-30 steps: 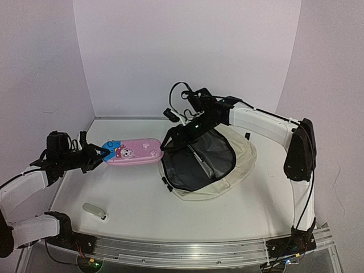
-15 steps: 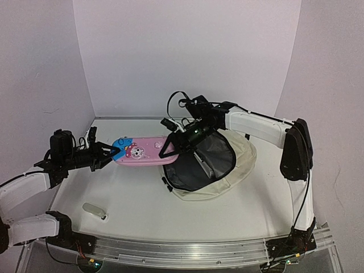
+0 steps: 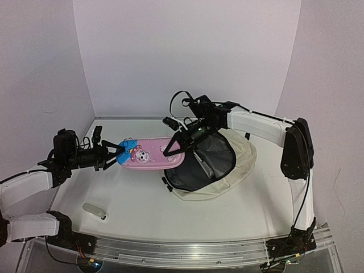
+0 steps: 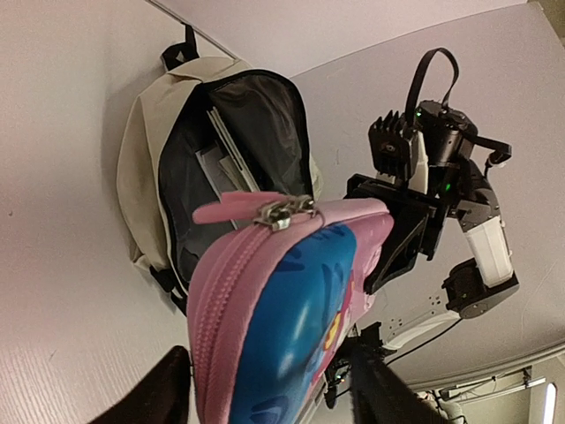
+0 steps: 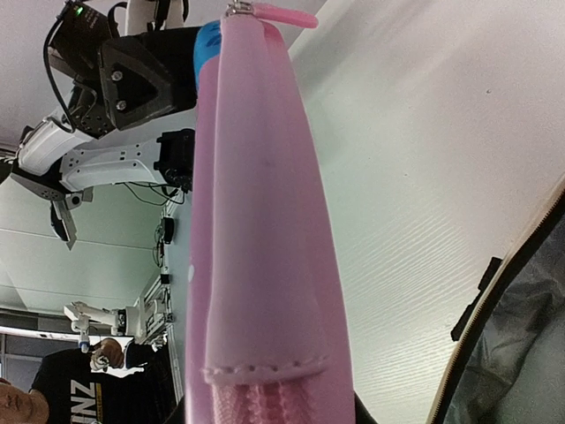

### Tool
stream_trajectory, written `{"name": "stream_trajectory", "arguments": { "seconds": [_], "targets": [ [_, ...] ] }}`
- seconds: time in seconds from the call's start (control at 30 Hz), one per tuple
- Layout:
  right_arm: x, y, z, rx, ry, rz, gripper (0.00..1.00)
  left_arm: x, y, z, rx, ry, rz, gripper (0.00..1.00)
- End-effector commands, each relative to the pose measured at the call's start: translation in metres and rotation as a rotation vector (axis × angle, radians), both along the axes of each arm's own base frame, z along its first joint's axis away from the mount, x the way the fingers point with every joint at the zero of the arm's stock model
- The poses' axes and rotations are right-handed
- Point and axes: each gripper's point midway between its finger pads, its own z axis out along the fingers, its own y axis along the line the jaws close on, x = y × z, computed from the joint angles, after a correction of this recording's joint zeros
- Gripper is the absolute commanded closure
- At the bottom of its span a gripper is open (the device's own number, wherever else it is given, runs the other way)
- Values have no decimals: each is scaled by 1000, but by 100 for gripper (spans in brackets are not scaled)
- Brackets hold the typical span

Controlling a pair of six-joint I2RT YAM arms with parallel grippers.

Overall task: Pack the student bag
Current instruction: Pick up the stationery from the center of the board.

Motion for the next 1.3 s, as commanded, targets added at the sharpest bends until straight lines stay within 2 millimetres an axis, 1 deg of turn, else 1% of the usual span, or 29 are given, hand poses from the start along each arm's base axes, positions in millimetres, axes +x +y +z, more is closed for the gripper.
{"name": "stream_trajectory", "arguments": {
  "seconds": [0.0,0.07,0.1,0.27,0.33,0.47,0.5,0.53,0.6,0.63,0.67,0.7,0.73,0.77,0.9,1.0,1.1,1.17,1.27],
  "targets": [
    [-23,-10,41,101,-49,64,77,-7,-9,23,-26,-92,-89,31],
    [-25,-13,40,99,-53,66,77,-11,-13,25,-33,-99,-127,29],
    [-26,-14,39,96,-52,67,77,-11,-15,25,-36,-100,-140,30],
    [-30,-15,35,97,-32,78,78,-17,-29,21,-50,-97,-227,38],
    [-31,-14,38,108,-22,86,78,-20,-33,20,-56,-100,-259,45],
    [-33,-15,36,107,-8,90,78,-27,-40,22,-70,-116,-308,67],
    [-31,-15,34,96,-14,81,76,-28,-41,23,-71,-118,-312,72],
    [-28,-16,31,80,-25,66,70,-28,-41,23,-72,-120,-310,77],
    [-14,-21,22,26,-71,7,54,-28,-39,21,-72,-120,-296,87],
    [-3,-26,16,-11,-100,-36,47,-27,-38,19,-67,-116,-278,91],
    [9,-33,10,-51,-130,-83,42,-25,-36,17,-60,-110,-257,95],
    [21,-40,4,-89,-159,-129,40,-24,-34,14,-52,-103,-235,98],
    [31,-49,-1,-129,-191,-172,38,-23,-33,11,-46,-95,-217,100],
    [44,-60,-11,-196,-247,-226,37,-22,-31,9,-37,-86,-198,100],
    [69,-104,-32,-418,-469,-337,36,-18,-25,1,-20,-61,-136,100],
    [75,-131,-42,-548,-574,-374,36,-16,-22,-2,-17,-54,-107,100],
    [71,-147,-61,-662,-641,-358,34,-14,-22,-7,-11,-51,-100,100],
    [69,-153,-75,-734,-678,-340,32,-13,-22,-10,-11,-51,-97,100],
    [70,-156,-87,-798,-712,-330,28,-11,-22,-13,-8,-51,-91,100]
  ]
}}
